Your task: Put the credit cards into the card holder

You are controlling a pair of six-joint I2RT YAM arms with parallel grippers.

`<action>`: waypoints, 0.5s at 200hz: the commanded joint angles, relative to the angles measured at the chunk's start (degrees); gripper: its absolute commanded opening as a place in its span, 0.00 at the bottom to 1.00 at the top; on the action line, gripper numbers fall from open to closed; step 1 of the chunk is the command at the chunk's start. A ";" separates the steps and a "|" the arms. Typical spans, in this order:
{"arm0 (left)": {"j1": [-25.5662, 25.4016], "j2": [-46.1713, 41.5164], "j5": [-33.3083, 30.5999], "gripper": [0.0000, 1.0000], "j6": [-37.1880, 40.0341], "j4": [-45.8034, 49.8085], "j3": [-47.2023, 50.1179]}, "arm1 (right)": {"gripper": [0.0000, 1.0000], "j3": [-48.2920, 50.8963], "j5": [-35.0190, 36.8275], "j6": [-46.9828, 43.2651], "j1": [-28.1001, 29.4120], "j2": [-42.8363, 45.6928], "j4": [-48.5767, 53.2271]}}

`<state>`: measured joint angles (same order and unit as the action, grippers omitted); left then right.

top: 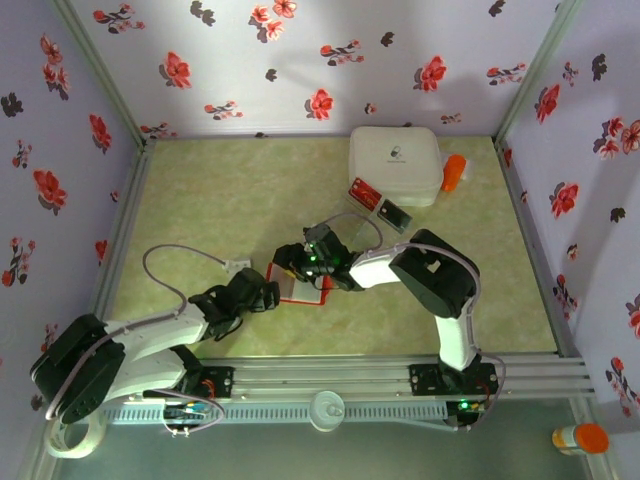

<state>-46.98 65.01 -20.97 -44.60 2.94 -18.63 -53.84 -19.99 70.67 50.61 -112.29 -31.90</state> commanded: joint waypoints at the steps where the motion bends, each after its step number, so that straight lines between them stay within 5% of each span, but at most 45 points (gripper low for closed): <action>1: -0.04 1.21 -0.95 1.00 0.75 -0.74 0.83 | 0.48 -0.11 -0.07 -3.29 -0.24 6.57 3.58; 47: -0.04 2.04 -0.91 1.00 0.62 -0.42 0.51 | 0.51 4.98 6.27 -13.18 -0.63 19.29 21.00; 100: -0.12 0.92 -0.87 1.00 0.25 0.46 0.83 | 0.58 10.88 21.67 -22.27 -0.60 31.61 42.19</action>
<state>-46.98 65.78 -21.76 -44.62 2.31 -18.63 -45.43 -7.44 54.48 50.24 -83.55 -2.63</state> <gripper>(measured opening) 0.997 0.574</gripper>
